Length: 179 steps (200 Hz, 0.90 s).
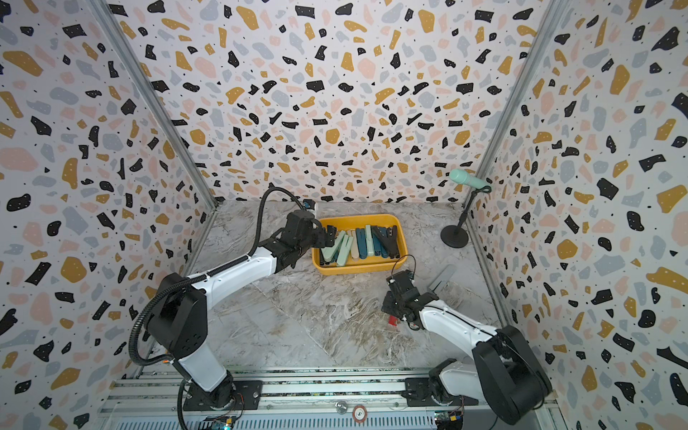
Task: Put the pruning pliers into the storage box
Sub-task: Move the pruning pliers to the center of the board.
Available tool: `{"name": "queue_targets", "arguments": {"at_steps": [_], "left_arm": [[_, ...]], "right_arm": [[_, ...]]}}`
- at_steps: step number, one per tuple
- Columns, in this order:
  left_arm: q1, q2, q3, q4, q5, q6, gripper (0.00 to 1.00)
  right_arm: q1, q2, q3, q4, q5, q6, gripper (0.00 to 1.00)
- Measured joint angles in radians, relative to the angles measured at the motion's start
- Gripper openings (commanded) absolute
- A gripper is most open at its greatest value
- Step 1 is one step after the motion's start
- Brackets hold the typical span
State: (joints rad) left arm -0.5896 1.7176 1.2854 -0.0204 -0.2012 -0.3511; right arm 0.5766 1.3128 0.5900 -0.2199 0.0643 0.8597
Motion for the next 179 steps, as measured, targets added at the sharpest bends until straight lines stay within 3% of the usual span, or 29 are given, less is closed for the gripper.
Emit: {"name": "queue_targets", "arguments": {"at_steps": [17, 42, 59, 71, 117, 139, 154, 179], "left_arm": [[0.0, -0.005, -0.012, 0.001, 0.0, -0.003, 0.99], [0.002, -0.01, -0.032, 0.0, -0.002, -0.004, 0.99], [0.006, -0.018, -0.05, 0.0, -0.005, -0.005, 0.99], [0.007, -0.025, -0.06, 0.0, -0.01, -0.005, 0.99], [0.011, -0.04, -0.071, 0.002, -0.019, -0.005, 0.99], [0.011, -0.04, -0.072, 0.005, -0.018, -0.005, 0.99], [0.011, -0.04, -0.075, 0.01, -0.017, -0.005, 0.99], [0.011, -0.042, -0.099, 0.035, -0.005, -0.005, 0.99]], "right_arm": [[0.049, 0.09, 0.06, 0.033, 0.003, 0.006, 0.02], [0.063, 0.175, 0.118, 0.074, 0.002, 0.011, 0.18], [0.063, 0.194, 0.128, 0.08, 0.004, 0.017, 0.48], [0.063, 0.193, 0.134, 0.07, 0.009, 0.016, 0.59], [0.04, 0.062, 0.15, -0.02, 0.081, 0.027, 0.71], [-0.06, -0.074, 0.135, -0.047, 0.104, 0.024, 0.77], [-0.172, -0.156, 0.109, -0.06, 0.111, 0.009, 0.87], [-0.385, -0.205, 0.061, -0.073, 0.097, -0.057, 0.9]]}}
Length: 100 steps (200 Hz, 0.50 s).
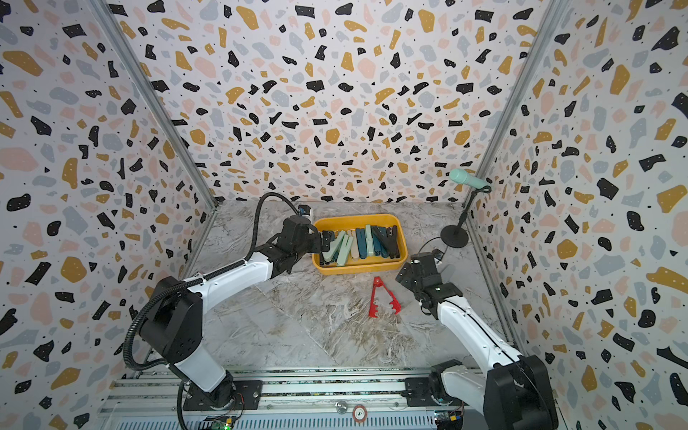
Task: Put the pruning pliers into the storage box
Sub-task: Move the pruning pliers to the center of the board.
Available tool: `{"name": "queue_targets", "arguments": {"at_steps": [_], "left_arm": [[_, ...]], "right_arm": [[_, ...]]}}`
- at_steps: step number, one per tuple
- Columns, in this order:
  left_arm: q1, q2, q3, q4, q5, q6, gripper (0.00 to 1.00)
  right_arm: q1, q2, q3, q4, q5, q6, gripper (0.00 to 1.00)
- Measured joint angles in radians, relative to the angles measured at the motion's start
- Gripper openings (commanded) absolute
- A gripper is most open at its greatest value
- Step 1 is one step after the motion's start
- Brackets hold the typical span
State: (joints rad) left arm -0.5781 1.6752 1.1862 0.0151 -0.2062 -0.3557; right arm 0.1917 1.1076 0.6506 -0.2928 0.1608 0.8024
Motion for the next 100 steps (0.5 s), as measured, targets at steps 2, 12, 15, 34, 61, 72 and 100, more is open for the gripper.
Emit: {"name": "queue_targets", "arguments": {"at_steps": [2, 12, 15, 34, 61, 72, 100], "left_arm": [[0.0, -0.001, -0.003, 0.002, 0.001, 0.0, 1.0], [0.0, -0.008, -0.02, 0.013, 0.007, 0.0, 1.0], [-0.001, -0.01, -0.024, 0.015, 0.008, 0.0, 1.0], [-0.001, -0.024, -0.043, 0.023, 0.012, 0.0, 1.0], [-0.001, -0.043, -0.059, 0.039, 0.012, 0.001, 1.0], [-0.001, -0.049, -0.065, 0.042, 0.012, 0.001, 1.0], [-0.001, -0.06, -0.078, 0.049, 0.007, 0.005, 1.0]], "right_arm": [[-0.018, 0.0, -0.004, 0.0, -0.003, -0.005, 0.9], [-0.094, 0.006, -0.02, 0.0, -0.019, -0.03, 0.92], [-0.114, 0.008, -0.024, 0.0, -0.022, -0.039, 0.93], [-0.212, 0.032, -0.045, 0.0, -0.051, -0.084, 0.94], [-0.291, 0.077, -0.049, 0.018, -0.094, -0.129, 0.94], [-0.32, 0.103, -0.052, 0.042, -0.121, -0.142, 0.94], [-0.36, 0.208, -0.051, 0.103, -0.176, -0.176, 0.94]]}}
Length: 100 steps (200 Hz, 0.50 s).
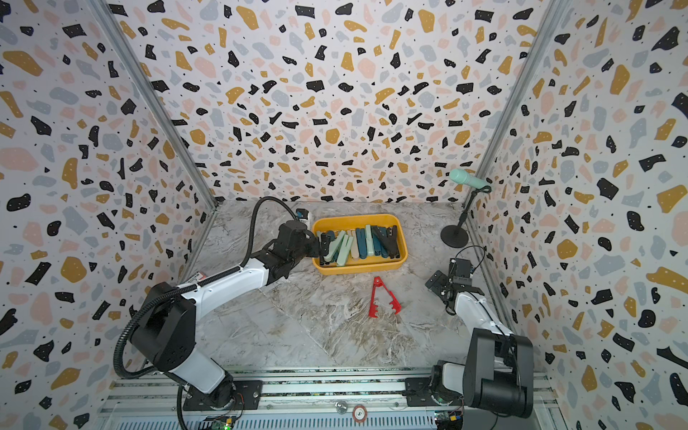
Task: Put the pruning pliers into the storage box
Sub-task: Move the pruning pliers to the center of the board, then pick up the pruning pliers from the center of the board.
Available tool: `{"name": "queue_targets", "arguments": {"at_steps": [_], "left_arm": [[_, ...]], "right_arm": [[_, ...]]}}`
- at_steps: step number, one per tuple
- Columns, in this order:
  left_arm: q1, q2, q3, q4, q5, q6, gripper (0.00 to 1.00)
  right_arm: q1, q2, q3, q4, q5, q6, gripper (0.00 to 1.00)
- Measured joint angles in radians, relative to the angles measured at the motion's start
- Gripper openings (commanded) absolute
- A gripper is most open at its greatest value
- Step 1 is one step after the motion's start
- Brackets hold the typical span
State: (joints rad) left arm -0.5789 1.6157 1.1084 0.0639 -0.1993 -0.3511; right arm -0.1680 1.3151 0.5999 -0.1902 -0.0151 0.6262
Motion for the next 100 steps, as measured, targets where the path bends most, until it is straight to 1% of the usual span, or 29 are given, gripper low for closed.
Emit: {"name": "queue_targets", "arguments": {"at_steps": [16, 43, 57, 69, 82, 100], "left_arm": [[0.0, -0.002, -0.007, 0.001, -0.007, 0.001, 1.0], [0.0, -0.005, -0.026, 0.0, -0.023, 0.002, 1.0], [0.0, -0.006, -0.031, 0.0, -0.027, 0.003, 1.0], [0.0, -0.006, -0.031, -0.002, -0.029, 0.004, 1.0], [0.0, -0.006, -0.031, -0.002, -0.033, 0.007, 1.0], [0.0, -0.006, -0.031, -0.002, -0.042, 0.011, 1.0]], "right_arm": [[-0.002, 0.061, 0.01, 0.014, -0.018, -0.018, 0.94], [-0.001, 0.107, 0.045, 0.035, -0.023, -0.048, 0.91], [-0.001, 0.136, 0.067, 0.039, -0.023, -0.062, 0.88], [-0.001, 0.159, 0.085, 0.043, -0.02, -0.072, 0.84], [-0.002, 0.182, 0.104, 0.046, -0.019, -0.088, 0.72], [-0.004, 0.212, 0.125, 0.046, -0.02, -0.105, 0.48]]}}
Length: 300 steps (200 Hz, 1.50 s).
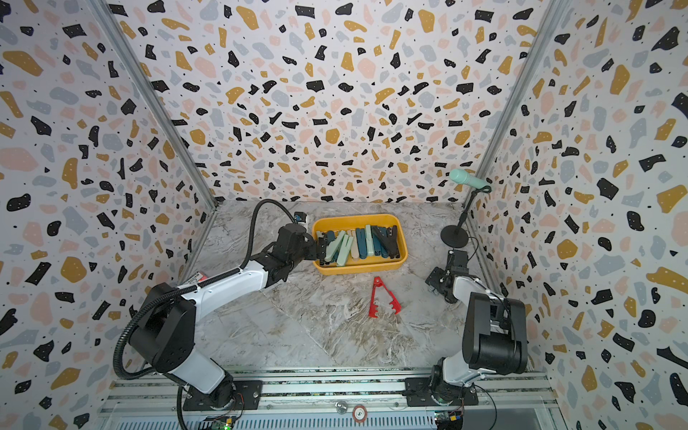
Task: Put the pruning pliers into the storage box
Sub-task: Pick up the pruning pliers from the center of the board, then place the pruning pliers in the storage box.
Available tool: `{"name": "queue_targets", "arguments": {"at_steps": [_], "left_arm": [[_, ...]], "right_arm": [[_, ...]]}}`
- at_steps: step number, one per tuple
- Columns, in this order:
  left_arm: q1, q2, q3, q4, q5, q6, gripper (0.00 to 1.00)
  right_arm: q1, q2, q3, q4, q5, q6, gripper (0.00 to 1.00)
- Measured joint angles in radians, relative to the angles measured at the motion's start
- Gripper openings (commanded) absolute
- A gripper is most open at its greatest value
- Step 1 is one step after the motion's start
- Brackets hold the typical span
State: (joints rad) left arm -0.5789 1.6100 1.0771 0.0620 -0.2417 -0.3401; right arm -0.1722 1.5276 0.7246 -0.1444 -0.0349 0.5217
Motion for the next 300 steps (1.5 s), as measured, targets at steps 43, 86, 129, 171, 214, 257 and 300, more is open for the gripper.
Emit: {"name": "queue_targets", "arguments": {"at_steps": [43, 86, 129, 171, 214, 257, 300], "left_arm": [[0.006, -0.005, -0.005, 0.001, -0.016, 0.006, 0.99], [0.078, -0.081, -0.102, 0.034, 0.009, -0.039, 0.99], [0.148, -0.118, -0.181, 0.045, -0.013, -0.092, 0.99], [0.179, -0.151, -0.255, 0.047, -0.036, -0.126, 0.99], [0.204, -0.196, -0.291, 0.049, -0.053, -0.137, 1.0], [0.218, -0.203, -0.301, 0.051, -0.056, -0.143, 0.99], [0.222, -0.2, -0.301, 0.052, -0.055, -0.143, 1.0]], "right_arm": [[-0.006, 0.021, 0.031, -0.003, -0.014, -0.038, 0.1], [0.021, -0.127, 0.034, -0.052, 0.018, -0.051, 0.06], [0.262, -0.216, 0.215, -0.09, 0.093, -0.065, 0.06], [0.536, 0.006, 0.514, -0.089, 0.135, -0.145, 0.06], [0.622, 0.3, 0.689, -0.127, 0.13, -0.236, 0.07], [0.607, 0.471, 0.747, -0.205, 0.117, -0.271, 0.13], [0.605, 0.486, 0.763, -0.233, 0.09, -0.277, 0.32]]}}
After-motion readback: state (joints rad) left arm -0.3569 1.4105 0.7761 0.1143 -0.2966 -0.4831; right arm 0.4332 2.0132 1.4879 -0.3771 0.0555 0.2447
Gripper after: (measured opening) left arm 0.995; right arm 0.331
